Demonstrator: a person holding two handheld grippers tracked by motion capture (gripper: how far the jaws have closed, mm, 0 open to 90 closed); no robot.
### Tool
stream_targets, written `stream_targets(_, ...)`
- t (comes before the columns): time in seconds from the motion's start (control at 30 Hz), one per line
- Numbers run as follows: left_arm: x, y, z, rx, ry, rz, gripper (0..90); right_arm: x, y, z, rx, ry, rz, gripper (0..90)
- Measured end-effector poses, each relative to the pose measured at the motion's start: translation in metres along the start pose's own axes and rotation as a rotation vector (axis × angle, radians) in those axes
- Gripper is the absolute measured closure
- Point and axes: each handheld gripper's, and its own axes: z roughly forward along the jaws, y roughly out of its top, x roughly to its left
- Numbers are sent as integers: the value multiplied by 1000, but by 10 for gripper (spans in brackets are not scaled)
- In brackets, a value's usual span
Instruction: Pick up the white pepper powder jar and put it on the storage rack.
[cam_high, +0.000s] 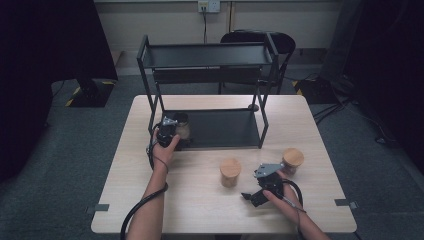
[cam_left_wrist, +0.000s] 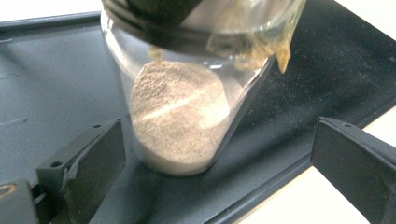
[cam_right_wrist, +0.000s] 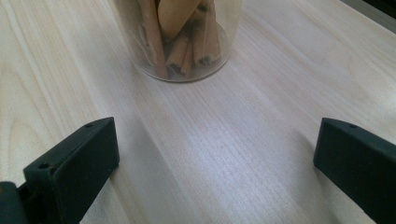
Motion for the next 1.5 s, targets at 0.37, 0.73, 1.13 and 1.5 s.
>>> stream_targets(0.37,-3,-4,-7,-17,-15,0,36,0,0,0,0,0,0,0)
stream_targets(0.73,-10,-7,-12,-21,-36,11,35,0,0,0,0,0,0,0)
stream_targets(1.13,-16,-12,-19,-18,-60,27,35,0,0,0,0,0,0,0)
stream_targets(1.5,-19,-16,-28,-18,-69,34,36,0,0,0,0,0,0,0)
